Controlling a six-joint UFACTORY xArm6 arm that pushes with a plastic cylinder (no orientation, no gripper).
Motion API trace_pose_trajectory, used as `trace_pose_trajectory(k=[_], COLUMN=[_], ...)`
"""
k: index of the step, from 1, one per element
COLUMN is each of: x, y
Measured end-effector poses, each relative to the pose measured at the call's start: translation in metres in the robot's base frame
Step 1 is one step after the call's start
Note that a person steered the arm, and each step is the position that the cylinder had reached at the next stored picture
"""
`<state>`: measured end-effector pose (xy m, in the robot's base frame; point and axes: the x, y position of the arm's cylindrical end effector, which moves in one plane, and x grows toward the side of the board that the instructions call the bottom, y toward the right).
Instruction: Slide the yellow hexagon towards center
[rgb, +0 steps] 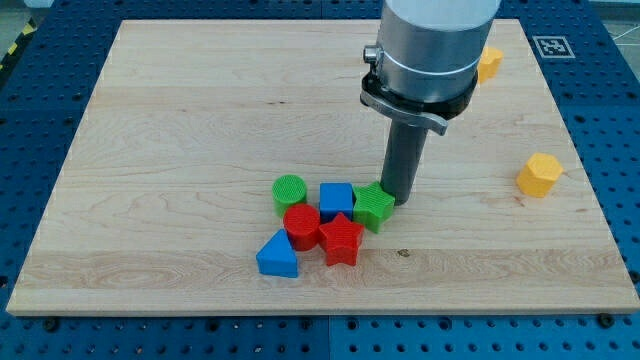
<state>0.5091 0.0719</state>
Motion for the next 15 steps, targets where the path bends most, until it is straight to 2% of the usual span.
trace_pose_trajectory(k=[2, 3, 4, 6, 7, 8, 9, 10, 11, 13, 15], x=[0.029, 0.029, 0.029, 0.029, 0.006, -0.062, -0.093, -0.093, -0.066, -0.013, -0.014], y=[-0.023, -0.022, 0.006, 0.007, 0.017, 0.084, 0.162, 0.226, 0.243, 0.212, 0.174])
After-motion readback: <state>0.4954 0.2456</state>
